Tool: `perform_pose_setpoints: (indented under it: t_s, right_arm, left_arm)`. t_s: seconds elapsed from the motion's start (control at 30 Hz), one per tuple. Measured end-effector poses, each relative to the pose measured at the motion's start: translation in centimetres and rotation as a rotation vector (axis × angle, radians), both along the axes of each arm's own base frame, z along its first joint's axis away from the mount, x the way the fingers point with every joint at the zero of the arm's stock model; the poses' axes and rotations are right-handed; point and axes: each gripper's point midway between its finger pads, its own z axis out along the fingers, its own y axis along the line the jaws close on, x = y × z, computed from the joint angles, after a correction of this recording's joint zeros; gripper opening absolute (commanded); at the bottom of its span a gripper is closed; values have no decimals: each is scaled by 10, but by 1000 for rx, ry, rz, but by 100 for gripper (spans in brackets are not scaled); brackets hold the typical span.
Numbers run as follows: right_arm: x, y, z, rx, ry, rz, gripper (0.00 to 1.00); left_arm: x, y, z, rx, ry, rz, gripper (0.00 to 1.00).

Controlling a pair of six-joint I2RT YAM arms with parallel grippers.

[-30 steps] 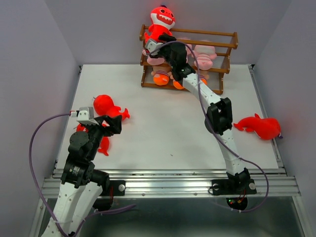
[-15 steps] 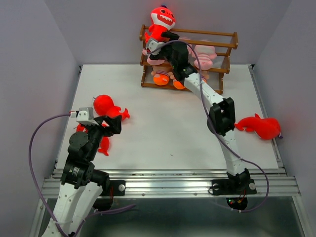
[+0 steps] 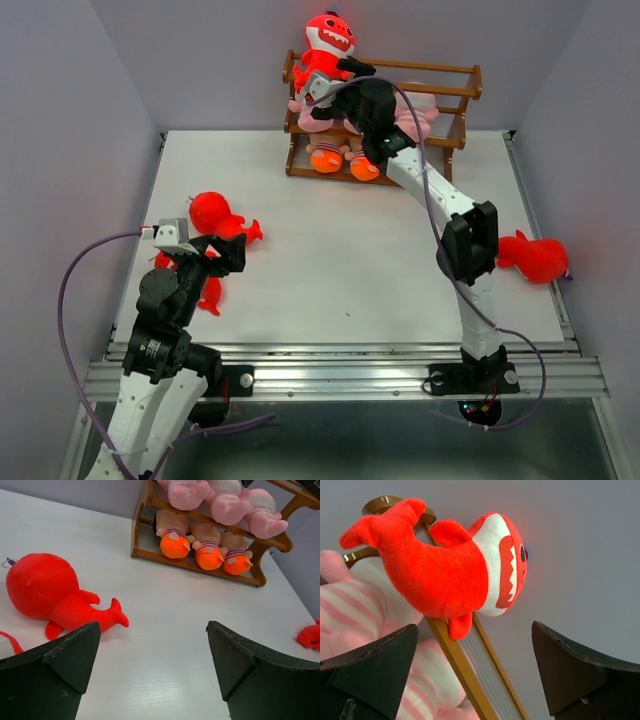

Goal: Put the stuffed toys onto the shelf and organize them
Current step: Place the stuffed toy onto shelf

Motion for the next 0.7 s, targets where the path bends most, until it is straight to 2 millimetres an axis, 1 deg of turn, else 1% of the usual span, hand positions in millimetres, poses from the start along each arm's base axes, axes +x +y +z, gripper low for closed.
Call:
perform_pose_setpoints:
  t_s: [0.13, 0.17, 0.2, 0.23, 0.27, 0.3, 0.37, 0.4, 0.43, 0.5, 0.53, 0.6, 0.63, 0.67, 0.7]
  right_arm:
    - [-24, -11, -1, -15, 72, 14, 100]
    - [-32, -13, -2, -19, 97, 23, 100]
    - [-45, -18, -2, -19, 135, 35, 100]
    - [-53, -20, 0, -9, 149, 44, 100]
    - [-73, -27, 0, -8, 202, 62, 100]
    - [-84, -30, 3, -2, 223, 75, 100]
    - [-118, -37, 4, 17, 293, 126, 100]
    - [-131, -39, 2, 20, 325, 150, 100]
    - [-156, -42, 1, 27, 378, 196, 100]
    - [-186, -42, -2, 43, 442, 269, 100]
    - [-202, -41, -11, 49, 490, 306, 100]
    - [-246, -43, -38, 73, 626, 394, 100]
    - [-258, -44, -48, 78, 669, 412, 100]
    - [-278, -46, -66, 87, 743, 443, 100]
    - [-289, -46, -78, 92, 791, 458, 100]
  left_arm:
    - [-1, 0, 2, -2, -7, -1, 99]
    - [-1, 0, 1, -2, -6, -1, 99]
    - [-1, 0, 1, -2, -6, -1, 99]
    - [-1, 0, 1, -2, -6, -2, 99]
    - [-1, 0, 1, -2, -6, -2, 99]
    - [-1, 0, 1, -2, -5, -3, 99]
    - [0, -1, 0, -1, -2, -4, 99]
    - [0, -1, 0, 0, 0, -8, 99]
    - [0, -3, -1, 0, 5, -13, 99]
    - [2, -4, -3, 1, 14, -17, 99]
    - [3, -5, -5, 1, 24, -19, 99]
    - [6, -9, -9, -21, 51, -29, 99]
    - [8, -10, -11, -29, 62, -32, 99]
    - [11, -16, -16, -57, 92, -46, 99]
    - [13, -19, -21, -70, 113, -54, 99]
